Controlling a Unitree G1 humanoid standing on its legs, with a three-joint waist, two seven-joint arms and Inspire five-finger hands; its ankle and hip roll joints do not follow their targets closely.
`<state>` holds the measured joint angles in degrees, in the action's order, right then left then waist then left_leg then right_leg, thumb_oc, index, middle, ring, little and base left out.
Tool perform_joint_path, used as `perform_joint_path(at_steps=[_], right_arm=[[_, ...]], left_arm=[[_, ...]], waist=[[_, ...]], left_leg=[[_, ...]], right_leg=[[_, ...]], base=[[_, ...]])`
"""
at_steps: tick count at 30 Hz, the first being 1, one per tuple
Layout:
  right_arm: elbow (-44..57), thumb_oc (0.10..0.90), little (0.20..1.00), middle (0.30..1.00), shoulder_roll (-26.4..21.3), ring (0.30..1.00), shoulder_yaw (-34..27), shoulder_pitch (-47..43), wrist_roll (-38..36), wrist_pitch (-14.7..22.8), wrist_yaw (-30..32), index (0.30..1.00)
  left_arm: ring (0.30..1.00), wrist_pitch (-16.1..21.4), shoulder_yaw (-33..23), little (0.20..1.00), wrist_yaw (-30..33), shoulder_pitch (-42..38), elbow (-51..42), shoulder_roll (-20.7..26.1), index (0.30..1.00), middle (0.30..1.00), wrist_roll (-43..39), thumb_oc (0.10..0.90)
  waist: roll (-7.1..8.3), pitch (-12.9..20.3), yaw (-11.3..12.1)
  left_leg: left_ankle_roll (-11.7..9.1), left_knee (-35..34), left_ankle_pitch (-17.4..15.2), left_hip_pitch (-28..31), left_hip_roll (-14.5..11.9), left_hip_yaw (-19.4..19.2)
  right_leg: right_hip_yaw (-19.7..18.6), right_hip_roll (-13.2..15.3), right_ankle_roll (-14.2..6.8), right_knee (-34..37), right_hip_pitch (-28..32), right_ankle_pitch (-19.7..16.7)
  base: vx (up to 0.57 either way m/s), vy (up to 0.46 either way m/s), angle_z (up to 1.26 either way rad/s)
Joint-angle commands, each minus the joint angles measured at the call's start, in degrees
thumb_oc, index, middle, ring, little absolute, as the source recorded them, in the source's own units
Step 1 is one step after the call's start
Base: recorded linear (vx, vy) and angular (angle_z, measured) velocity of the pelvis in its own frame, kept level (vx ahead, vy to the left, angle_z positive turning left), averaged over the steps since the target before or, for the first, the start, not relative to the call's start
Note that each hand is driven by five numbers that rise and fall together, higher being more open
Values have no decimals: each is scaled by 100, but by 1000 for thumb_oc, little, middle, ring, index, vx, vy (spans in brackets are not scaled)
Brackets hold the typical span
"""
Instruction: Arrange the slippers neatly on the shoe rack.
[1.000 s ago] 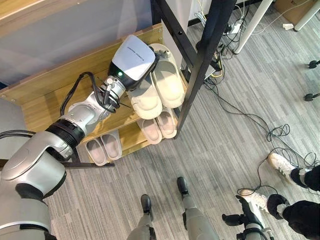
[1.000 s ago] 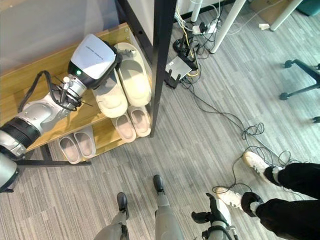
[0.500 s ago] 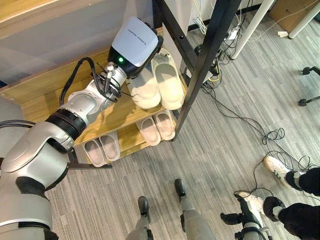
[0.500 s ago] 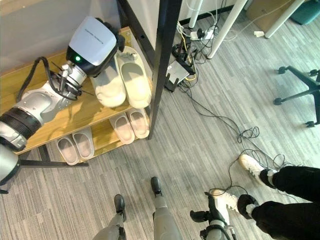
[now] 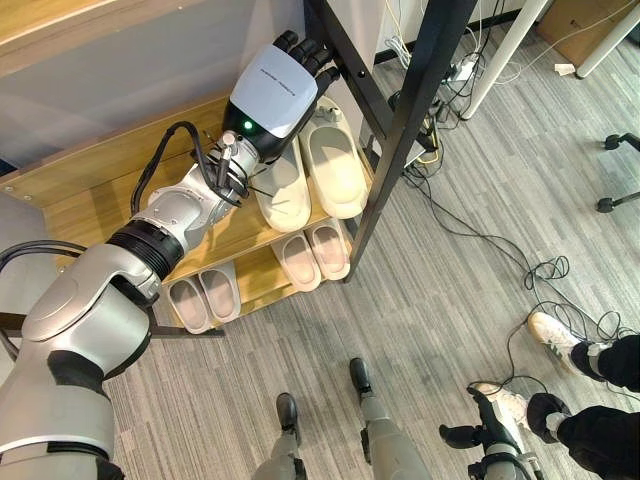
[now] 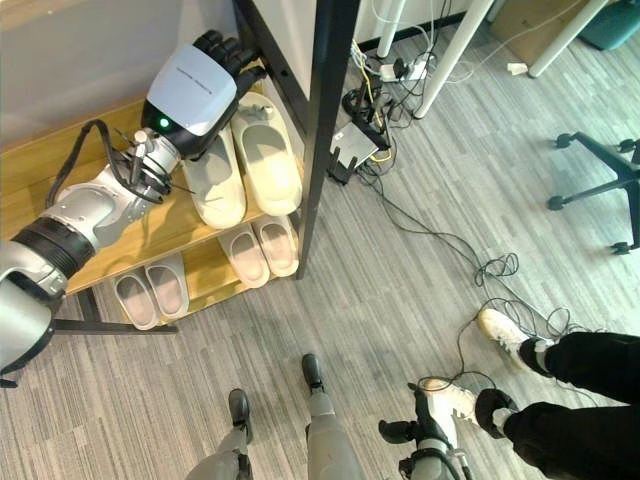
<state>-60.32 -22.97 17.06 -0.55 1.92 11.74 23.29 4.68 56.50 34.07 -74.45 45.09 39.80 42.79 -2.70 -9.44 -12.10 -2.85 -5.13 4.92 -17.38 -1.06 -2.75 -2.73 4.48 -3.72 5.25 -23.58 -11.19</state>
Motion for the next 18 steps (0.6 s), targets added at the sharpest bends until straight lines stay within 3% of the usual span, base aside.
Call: perform_joint_path(at_steps=[1, 18], right_arm=[[-93, 800, 900, 900, -294, 900, -137, 131, -130, -11, 109, 900], [-271, 800, 900, 900, -220, 900, -139, 27, -236, -124, 92, 900]], left_arm=[[900, -281, -417, 900, 213, -1298, 400, -161, 900, 900, -322, 800], [900, -269, -625, 900, 21, -1126, 356, -423, 900, 900, -481, 800]], waist=[[-80, 193, 39], [-80, 193, 141]], left_leg=[[-29, 13, -356, 25, 165, -86], [-4, 13, -312, 102, 187, -23]], right_leg=[[157, -53, -476, -25, 371, 689], [196, -27, -463, -25, 472, 692]], base=[[0, 0, 0], [-2, 0, 0]])
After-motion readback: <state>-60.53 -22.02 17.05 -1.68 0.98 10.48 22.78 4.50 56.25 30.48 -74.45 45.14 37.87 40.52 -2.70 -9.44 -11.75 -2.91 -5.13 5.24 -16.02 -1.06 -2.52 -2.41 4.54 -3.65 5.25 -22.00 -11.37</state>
